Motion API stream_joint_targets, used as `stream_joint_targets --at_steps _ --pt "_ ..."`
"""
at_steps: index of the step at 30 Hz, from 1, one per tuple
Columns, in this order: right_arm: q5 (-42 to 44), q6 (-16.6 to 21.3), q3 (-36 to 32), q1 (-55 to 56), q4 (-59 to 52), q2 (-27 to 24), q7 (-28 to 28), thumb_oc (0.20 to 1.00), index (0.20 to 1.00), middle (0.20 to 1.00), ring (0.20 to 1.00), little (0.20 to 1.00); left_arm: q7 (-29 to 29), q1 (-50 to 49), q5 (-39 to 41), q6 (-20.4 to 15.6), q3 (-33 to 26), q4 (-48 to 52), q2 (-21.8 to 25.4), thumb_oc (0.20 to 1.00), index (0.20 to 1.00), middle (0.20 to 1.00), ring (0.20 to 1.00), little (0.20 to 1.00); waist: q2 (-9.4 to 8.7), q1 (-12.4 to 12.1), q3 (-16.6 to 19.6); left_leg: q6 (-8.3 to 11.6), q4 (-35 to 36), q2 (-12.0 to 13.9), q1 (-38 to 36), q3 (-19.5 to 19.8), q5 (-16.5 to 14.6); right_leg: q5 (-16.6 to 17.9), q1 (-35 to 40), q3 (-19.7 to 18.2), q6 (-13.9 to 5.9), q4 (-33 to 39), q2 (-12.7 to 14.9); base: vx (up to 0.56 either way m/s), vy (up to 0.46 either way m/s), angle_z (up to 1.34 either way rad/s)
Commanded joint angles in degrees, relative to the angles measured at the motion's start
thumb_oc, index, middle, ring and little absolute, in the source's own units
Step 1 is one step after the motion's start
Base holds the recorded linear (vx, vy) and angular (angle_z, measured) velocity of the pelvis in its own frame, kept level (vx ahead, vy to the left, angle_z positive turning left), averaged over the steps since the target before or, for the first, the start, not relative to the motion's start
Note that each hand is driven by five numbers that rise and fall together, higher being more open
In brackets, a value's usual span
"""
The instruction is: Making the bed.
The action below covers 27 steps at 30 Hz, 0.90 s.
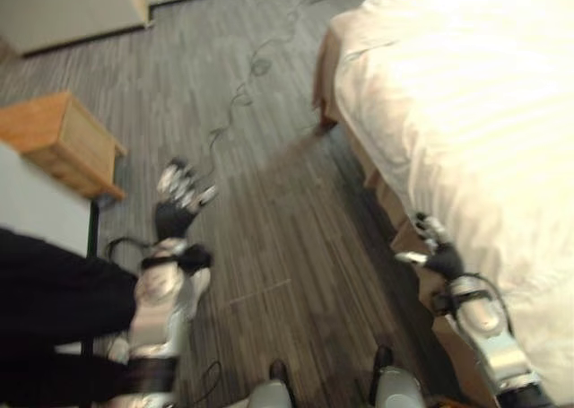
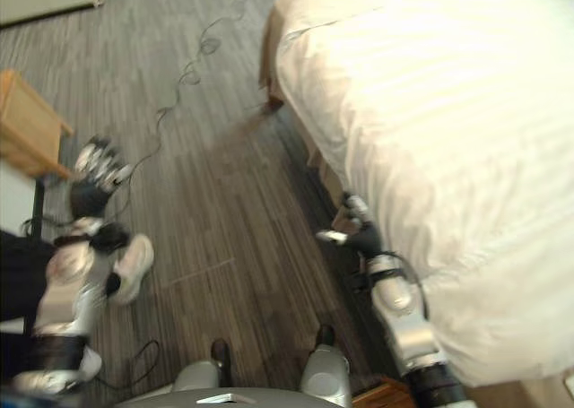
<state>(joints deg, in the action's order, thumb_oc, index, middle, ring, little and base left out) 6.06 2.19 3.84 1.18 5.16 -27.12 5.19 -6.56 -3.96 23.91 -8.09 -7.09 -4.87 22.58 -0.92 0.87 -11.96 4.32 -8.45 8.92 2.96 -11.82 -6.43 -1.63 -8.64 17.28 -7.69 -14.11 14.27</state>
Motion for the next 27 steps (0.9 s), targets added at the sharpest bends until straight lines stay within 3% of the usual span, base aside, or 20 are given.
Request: stream_joint_targets --at_steps 1,3,6,7,8,9,11,12,13,14,16,18,20,23,27 --pt "-0.43 3.03 0.94 -5.62 -1.84 3.24 1.1 1.0 1.0 1.0 1.0 1.0 0.93 -3.26 -0.47 -1.63 5.02 4.35 1.33 1.0 1.0 1.0 1.0 1.0 -0.62 -0.29 -4.53 -0.07 11.76 -1.01 -7.89 -0.83 1.07 0.27 -2.47 -1.05 -2.9 6.71 -2.02 0.25 -0.121 0.66" --pt "0.66 3.69 -0.03 -5.77 -2.28 3.34 1.53 1.0 1.0 1.0 1.0 1.0 0.7 -0.38 -1.24 -2.31 4.35 0.9 2.57 1.0 1.0 1.0 1.0 1.0 -1.37 0.38 -4.52 1.59 11.45 0.51 -9.22 -0.12 -0.89 2.36 -3.47 -2.85 -3.32 12.5 -1.82 0.35 -0.266 0.61" --pt "1.9 4.42 1.19 -5.41 -2.31 3.86 -0.05 1.0 1.0 1.0 1.0 1.0 1.15 -1.85 -2.79 -2.03 3.06 -0.03 2.89 1.0 1.0 1.0 1.0 1.0 -1.84 1.47 -2.79 2.62 5.18 2.55 -9.84 -0.38 -2.91 2.25 -1.01 -4.93 -1.0 12.68 -4.11 0.39 -0.303 0.46" --pt "2.28 4.68 1.71 -5.51 -2.17 3.88 -0.23 1.0 1.0 1.0 1.0 1.0 1.1 -2.09 -3.01 -1.81 2.93 -0.18 2.8 1.0 1.0 1.0 1.0 1.0 -1.68 1.48 -2.83 3.03 -0.42 3.91 -8.09 0.06 -0.59 1.65 0.53 -5.19 0.49 13.08 -5.14 0.2 -0.2 0.3" --pt "2.28 4.69 1.73 -5.53 -2.15 3.87 -0.23 1.0 1.0 1.0 1.0 1.0 1.1 -2.1 -3.01 -1.8 2.92 -0.17 2.79 1.0 1.0 1.0 1.0 1.0 -1.57 1.6 -2.8 3.11 -0.8 4.09 -7.82 0.24 -0.76 1.66 0.55 -5.04 0.56 13.15 -5.26 0.21 -0.321 0.03" --pt "2.69 4.69 2.25 -5.6 -2.38 3.61 -0.35 1.0 1.0 1.0 1.0 1.0 1.27 -2.26 -2.76 -1.37 2.71 -0.3 2.31 1.0 1.0 1.0 1.0 1.0 -1.7 1.05 -3.74 3.21 -13.16 6.42 -2.02 1.94 5.5 0.06 4.11 -4.01 3.53 14.35 -6.62 0.12 -0.223 -0.1" --pt "2.83 4.68 2.27 -5.59 -2.61 3.47 -0.32 1.0 1.0 1.0 1.0 1.0 1.09 -2.31 -2.56 -1.33 2.69 -0.25 2.04 1.0 1.0 1.0 1.0 1.0 -1.78 1.25 -3.99 2.83 -16.69 7.14 -0.29 1.87 6.61 -0.63 5.49 -3.41 4.48 14.94 -7.06 0.2 -0.237 0.08" --pt "3.29 4.2 2.72 -6.3 -2.39 3.14 0.0 1.0 1.0 1.0 1.0 1.0 0.71 -2.48 -2.06 -0.9 2.94 -0.32 1.36 1.0 1.0 1.0 1.0 1.0 -2.11 0.72 -4.59 1.67 -18.15 4.79 2.49 1.1 4.19 -1.7 7.85 -4.08 4.95 15.96 -7.18 0.21 -0.162 0.0" --pt "3.29 4.21 2.72 -6.33 -2.36 3.13 0.01 1.0 1.0 1.0 1.0 1.0 0.7 -2.46 -2.06 -0.9 2.94 -0.32 1.35 1.0 1.0 1.0 1.0 1.0 -2.07 0.76 -4.62 1.63 -18.3 4.8 2.55 1.14 4.08 -1.71 7.88 -4.04 4.92 15.97 -7.18 0.26 -0.106 -0.23" --pt "3.32 3.6 3.05 -7.53 -2.19 2.7 -0.04 1.0 1.0 1.0 1.0 1.0 0.58 -3.04 -1.88 -0.51 2.87 -0.3 0.44 1.0 1.0 1.0 1.0 1.0 -2.05 0.13 -4.73 0.56 -15.64 0.72 5.64 1.48 0.11 -2.02 9.15 -4.74 4.36 16.99 -6.93 0.19 -0.01 -0.42" --pt "3.28 3.54 3.39 -8.57 -1.96 2.33 -0.15 1.0 1.0 1.0 1.0 1.0 0.37 -3.4 -1.71 -0.42 2.83 -0.26 0.05 1.0 1.0 1.0 1.0 1.0 -1.78 -0.11 -4.71 0.12 -12.61 -0.59 6.02 1.0 -0.74 -2.25 9.47 -4.87 3.74 17.15 -6.75 0.18 0.031 -0.41" --pt "3.24 3.39 4.8 -11.85 -0.25 1.9 0.55 1.0 1.0 1.0 1.0 1.0 -0.69 -3.31 -1.32 -0.77 2.94 -0.97 -0.45 1.0 1.0 1.0 1.0 1.0 0.44 -0.83 -5.03 1.18 -0.86 -1.74 8.28 -1.92 6.36 -3.29 11.39 -5.0 3.31 17.39 -8.05 0.22 0.097 -0.41" --pt "3.52 3.43 5.58 -13.67 0.54 2.17 1.15 1.0 1.0 1.0 1.0 1.0 -1.4 -2.53 -1.19 -0.99 3.06 -1.82 -0.25 1.0 1.0 1.0 1.0 1.0 1.6 -1.36 -5.42 2.0 4.3 -1.55 9.3 -2.99 10.19 -4.12 13.02 -4.94 3.3 17.38 -8.91 0.23 0.081 -0.22" --pt "3.22 3.24 6.71 -14.38 0.62 2.61 1.23 1.0 1.0 1.0 1.0 1.0 -1.61 -2.24 -1.13 -1.1 3.41 -2.79 0.02 1.0 1.0 1.0 1.0 1.0 2.48 -1.58 -5.45 2.28 6.98 -1.4 9.06 -3.31 12.09 -5.89 16.14 -5.64 3.5 17.36 -9.8 0.29 0.104 -0.06" --pt "2.89 2.95 8.04 -14.06 0.64 3.47 0.64 1.0 1.0 1.0 1.0 1.0 -1.66 -2.56 -1.91 -1.17 3.43 -3.59 0.45 1.0 1.0 1.0 1.0 1.0 1.81 -1.57 -4.72 1.6 5.23 -1.2 8.22 -4.62 11.43 -7.26 18.85 -6.95 3.12 17.25 -9.19 0.26 0.133 -0.46"
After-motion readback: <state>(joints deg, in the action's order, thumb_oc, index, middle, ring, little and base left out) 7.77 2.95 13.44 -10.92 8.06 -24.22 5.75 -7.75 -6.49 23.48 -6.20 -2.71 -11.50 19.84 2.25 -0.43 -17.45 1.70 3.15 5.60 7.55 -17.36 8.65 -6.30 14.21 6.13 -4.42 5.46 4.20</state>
